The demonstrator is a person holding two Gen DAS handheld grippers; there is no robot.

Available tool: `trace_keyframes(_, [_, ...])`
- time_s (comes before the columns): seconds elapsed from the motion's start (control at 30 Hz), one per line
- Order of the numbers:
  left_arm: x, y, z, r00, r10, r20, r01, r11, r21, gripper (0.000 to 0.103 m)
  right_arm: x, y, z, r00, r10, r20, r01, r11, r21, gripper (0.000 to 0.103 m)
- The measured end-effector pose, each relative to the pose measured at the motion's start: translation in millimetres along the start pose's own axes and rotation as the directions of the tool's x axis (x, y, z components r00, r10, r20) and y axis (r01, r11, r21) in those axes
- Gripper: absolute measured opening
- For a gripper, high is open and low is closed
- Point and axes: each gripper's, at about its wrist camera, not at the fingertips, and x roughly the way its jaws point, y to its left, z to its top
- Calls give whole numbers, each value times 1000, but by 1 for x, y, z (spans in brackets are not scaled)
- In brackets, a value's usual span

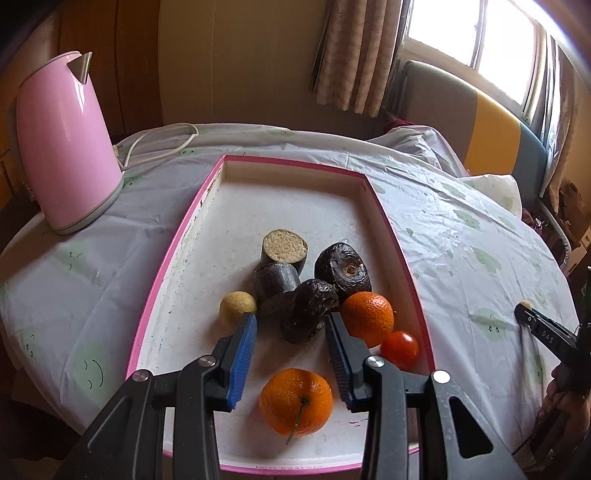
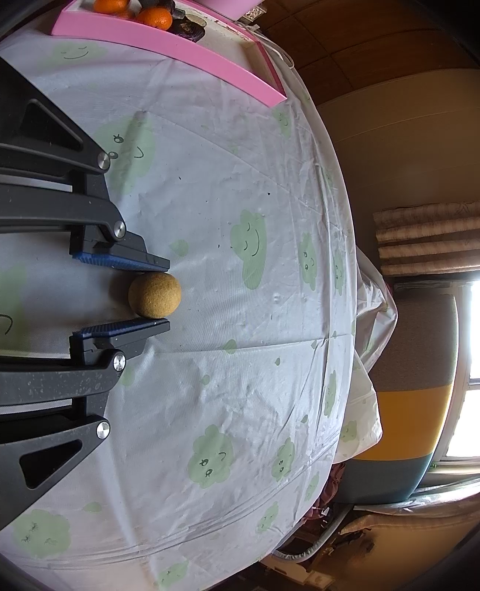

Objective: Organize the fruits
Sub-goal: 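Carry the yellow ball into the tray with the right gripper and release it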

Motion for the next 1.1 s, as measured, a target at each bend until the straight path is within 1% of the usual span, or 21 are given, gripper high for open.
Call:
trace_keyframes(0.17, [-7, 0, 1, 1000, -5, 13, 5, 1000, 2, 39, -4, 7, -2, 1000, 10, -7, -10, 1000, -21, 25])
trace_keyframes(0.27, [-11, 0, -1, 1000, -6, 20, 6, 1000, 3, 39, -7, 17, -3, 999, 40, -15, -41, 999, -30, 25])
trace_keyframes(0.4, [-16, 0, -3, 999, -7, 32, 7, 1000, 6, 39, -10, 36, -2, 993, 112, -31, -113, 993, -41, 25])
trace_keyframes(0.5, [-20, 2, -3, 999, -6, 43, 6, 1000, 5, 39, -15, 55, 2, 987, 159, -31, -161, 984, -71, 25])
trace_keyframes(0.7, [-23, 6, -5, 999, -6, 44, 6, 1000, -4, 39, -24, 99, 9, 960, 274, -52, -278, 953, -124, 25])
trace_keyframes(0.87, [-26, 9, -5, 999, -5, 52, 6, 1000, -11, 39, -33, 141, 18, 928, 366, -70, -373, 910, -182, 25])
trace_keyframes(0.97, [-26, 12, -5, 999, 0, 53, 1, 1000, -16, 39, -34, 168, 28, 912, 402, -82, -410, 886, -218, 25])
trace_keyframes(1.1, [-27, 17, -4, 998, 13, 57, -11, 1000, -23, 39, -29, 204, 45, 900, 423, -105, -436, 862, -259, 25])
